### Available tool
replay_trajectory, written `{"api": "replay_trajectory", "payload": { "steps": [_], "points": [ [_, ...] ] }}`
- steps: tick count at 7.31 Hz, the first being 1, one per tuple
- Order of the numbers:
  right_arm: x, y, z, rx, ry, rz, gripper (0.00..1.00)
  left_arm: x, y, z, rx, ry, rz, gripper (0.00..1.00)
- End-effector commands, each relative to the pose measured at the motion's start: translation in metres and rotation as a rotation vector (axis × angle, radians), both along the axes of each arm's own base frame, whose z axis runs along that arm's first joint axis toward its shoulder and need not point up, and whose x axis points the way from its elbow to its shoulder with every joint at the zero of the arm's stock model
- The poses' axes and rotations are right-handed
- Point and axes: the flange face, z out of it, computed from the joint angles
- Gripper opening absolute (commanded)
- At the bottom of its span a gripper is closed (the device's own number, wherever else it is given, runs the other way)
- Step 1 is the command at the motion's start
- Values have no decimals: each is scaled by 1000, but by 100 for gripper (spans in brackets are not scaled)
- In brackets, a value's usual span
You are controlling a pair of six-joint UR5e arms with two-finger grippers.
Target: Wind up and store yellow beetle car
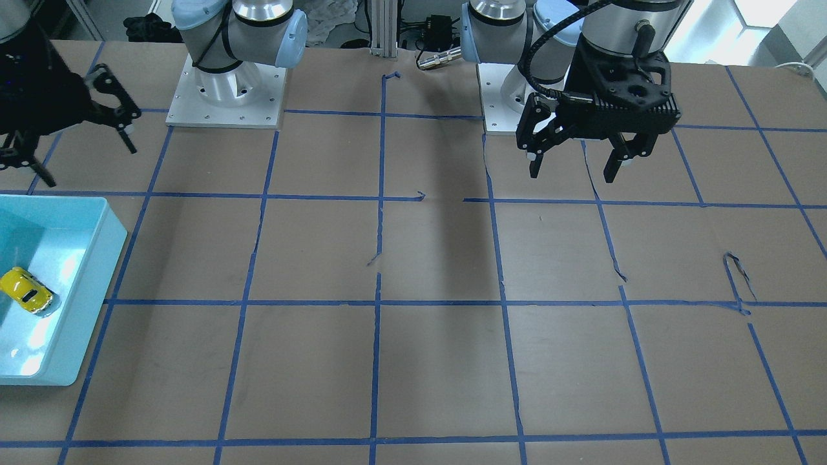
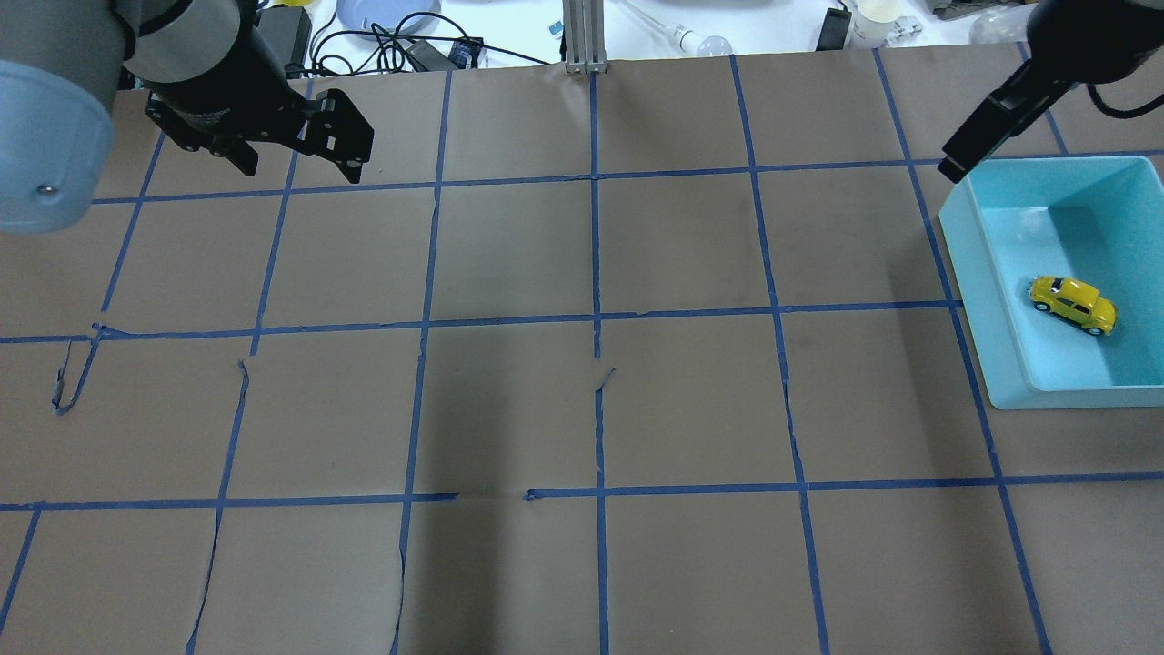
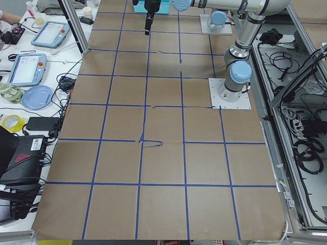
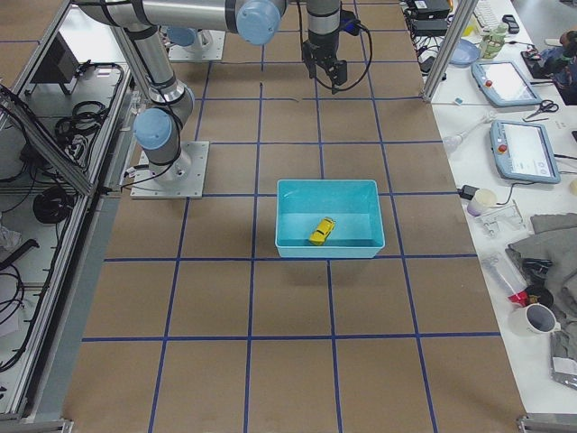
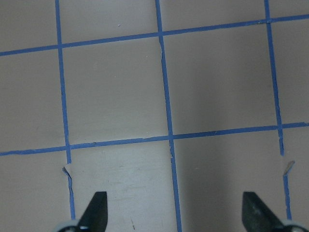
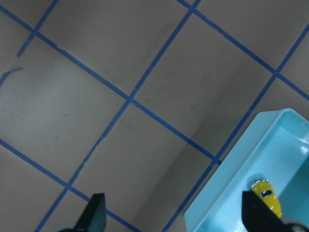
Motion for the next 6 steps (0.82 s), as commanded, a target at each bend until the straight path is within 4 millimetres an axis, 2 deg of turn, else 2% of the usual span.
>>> {"api": "replay_trajectory", "payload": {
  "steps": [1, 2, 4, 6],
  "points": [
    [75, 15, 10, -7, 25, -123, 100, -1, 0, 0, -3, 3, 0, 97],
    [98, 21, 7, 4, 4, -257, 100, -2, 0, 1, -10, 5, 6, 97],
    [130, 32, 3, 19, -38, -555, 100, -2, -3, 2, -21, 4, 0, 97],
    [133, 32, 0, 25, -42, -605, 100, 1, -4, 2, -28, 7, -4, 99]
  ]
}}
